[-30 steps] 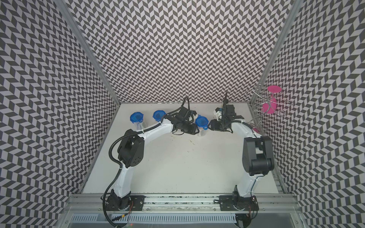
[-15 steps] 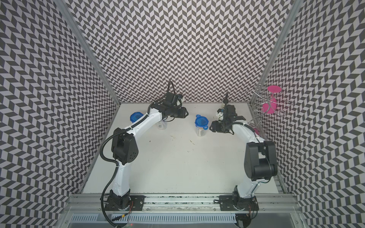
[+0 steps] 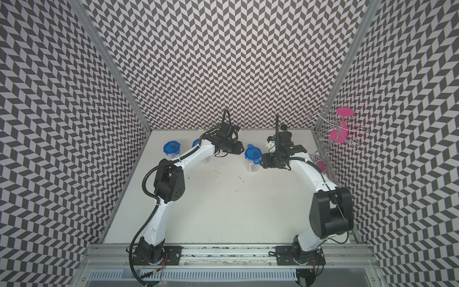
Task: Pack away toiletry kits
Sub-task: Close the fastener on the container.
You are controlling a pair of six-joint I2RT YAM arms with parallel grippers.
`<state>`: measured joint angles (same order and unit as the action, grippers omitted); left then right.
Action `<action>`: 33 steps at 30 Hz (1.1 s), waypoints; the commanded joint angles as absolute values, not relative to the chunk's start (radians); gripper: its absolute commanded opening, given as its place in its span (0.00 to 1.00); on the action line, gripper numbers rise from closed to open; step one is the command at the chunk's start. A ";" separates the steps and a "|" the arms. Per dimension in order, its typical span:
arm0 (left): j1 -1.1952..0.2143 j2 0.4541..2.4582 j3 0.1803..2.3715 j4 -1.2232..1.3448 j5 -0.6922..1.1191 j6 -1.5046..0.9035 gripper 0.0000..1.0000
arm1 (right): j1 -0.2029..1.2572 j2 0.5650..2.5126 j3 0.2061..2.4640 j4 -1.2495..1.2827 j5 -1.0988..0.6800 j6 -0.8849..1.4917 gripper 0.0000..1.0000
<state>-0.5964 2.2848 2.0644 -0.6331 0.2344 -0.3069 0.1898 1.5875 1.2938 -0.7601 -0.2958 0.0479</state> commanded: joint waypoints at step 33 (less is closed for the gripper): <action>-0.551 2.120 1.977 -0.666 0.225 -0.288 0.38 | 0.154 1.654 1.386 -0.747 -0.229 0.008 0.57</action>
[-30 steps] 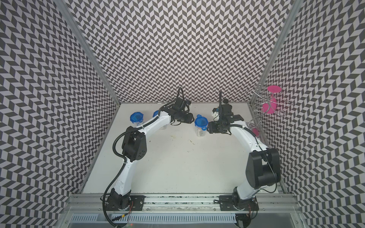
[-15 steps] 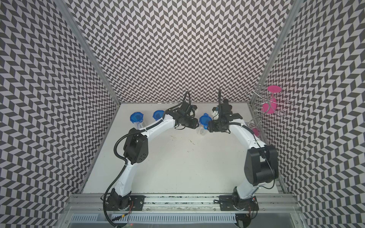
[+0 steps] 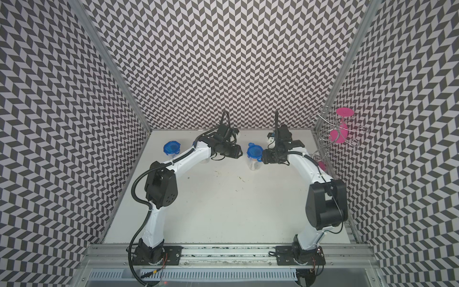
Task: Pack away toiletry kits
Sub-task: Close the fastener on the container.
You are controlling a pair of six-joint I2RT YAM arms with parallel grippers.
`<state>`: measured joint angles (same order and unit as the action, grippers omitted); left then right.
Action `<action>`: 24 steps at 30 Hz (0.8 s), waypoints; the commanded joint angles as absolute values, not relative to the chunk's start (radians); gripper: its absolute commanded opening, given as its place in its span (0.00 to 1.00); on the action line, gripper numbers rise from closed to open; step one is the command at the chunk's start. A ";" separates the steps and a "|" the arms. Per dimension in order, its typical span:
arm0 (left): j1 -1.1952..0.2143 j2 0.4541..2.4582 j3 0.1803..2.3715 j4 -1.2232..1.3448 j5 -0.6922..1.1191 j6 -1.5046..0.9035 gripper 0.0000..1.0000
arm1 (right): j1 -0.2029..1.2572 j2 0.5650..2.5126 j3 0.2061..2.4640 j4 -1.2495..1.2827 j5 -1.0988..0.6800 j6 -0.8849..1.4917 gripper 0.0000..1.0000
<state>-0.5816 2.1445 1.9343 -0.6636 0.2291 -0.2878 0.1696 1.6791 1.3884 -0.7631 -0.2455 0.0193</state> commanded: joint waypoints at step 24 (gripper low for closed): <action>-0.558 2.328 2.062 -0.447 0.414 -0.390 0.38 | 0.064 1.892 1.459 -0.586 -0.398 0.074 0.54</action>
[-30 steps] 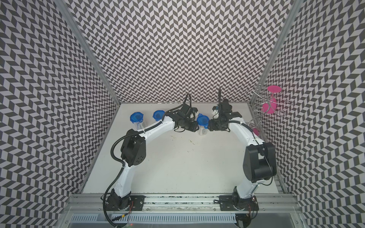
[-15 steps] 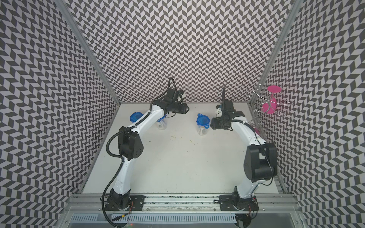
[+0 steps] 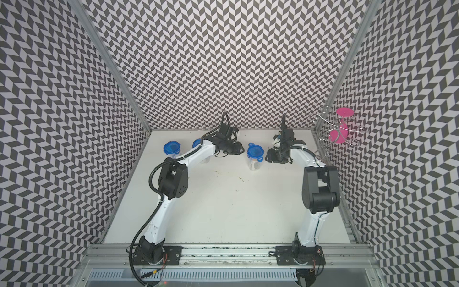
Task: Pack away toiletry kits
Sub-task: Close the fastener on the container.
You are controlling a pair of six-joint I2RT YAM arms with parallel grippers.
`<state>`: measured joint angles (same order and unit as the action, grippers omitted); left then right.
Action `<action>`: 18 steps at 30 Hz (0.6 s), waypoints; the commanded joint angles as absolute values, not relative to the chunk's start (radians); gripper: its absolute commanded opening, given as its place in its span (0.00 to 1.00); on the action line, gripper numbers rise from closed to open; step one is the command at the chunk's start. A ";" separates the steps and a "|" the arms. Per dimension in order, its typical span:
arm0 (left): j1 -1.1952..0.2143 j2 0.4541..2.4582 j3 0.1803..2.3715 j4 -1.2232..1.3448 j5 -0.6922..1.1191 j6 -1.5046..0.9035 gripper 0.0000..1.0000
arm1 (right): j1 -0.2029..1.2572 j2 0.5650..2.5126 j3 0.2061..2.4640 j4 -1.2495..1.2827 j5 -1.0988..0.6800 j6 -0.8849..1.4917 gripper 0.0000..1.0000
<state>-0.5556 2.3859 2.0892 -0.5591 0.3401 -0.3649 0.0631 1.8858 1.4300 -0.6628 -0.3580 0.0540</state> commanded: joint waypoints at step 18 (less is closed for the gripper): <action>-0.581 2.260 1.902 -0.298 0.511 -0.422 0.38 | 0.071 1.979 1.443 -0.493 -0.504 0.095 0.52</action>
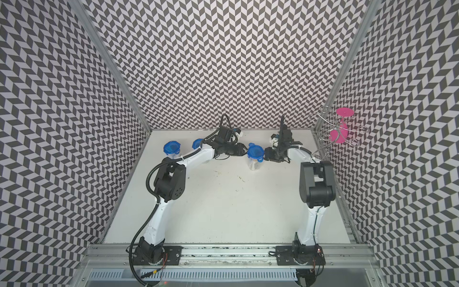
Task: Pack away toiletry kits
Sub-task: Close the fastener on the container.
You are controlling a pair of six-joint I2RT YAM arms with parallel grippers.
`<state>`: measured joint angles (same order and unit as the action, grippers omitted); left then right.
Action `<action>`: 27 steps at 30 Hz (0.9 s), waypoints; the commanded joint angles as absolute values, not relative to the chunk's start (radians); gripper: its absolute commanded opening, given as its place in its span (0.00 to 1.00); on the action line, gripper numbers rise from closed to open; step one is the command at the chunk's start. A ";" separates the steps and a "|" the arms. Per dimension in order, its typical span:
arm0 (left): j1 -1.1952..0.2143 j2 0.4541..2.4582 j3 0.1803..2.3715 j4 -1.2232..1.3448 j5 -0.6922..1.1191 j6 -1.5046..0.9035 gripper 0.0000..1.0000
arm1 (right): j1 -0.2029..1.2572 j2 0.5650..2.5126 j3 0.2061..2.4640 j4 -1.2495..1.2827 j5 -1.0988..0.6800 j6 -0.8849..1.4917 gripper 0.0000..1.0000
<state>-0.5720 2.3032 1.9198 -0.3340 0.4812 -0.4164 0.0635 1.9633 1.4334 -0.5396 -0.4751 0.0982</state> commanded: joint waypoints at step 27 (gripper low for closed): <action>-0.557 2.002 1.499 -0.241 0.532 -0.468 0.39 | 0.119 2.019 1.577 -0.579 -0.462 0.053 0.51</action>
<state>-0.5732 2.0716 1.5269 -0.2382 0.5190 -0.4507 0.1219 2.0373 1.5490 -0.5705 -0.4801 0.0677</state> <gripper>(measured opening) 0.385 0.507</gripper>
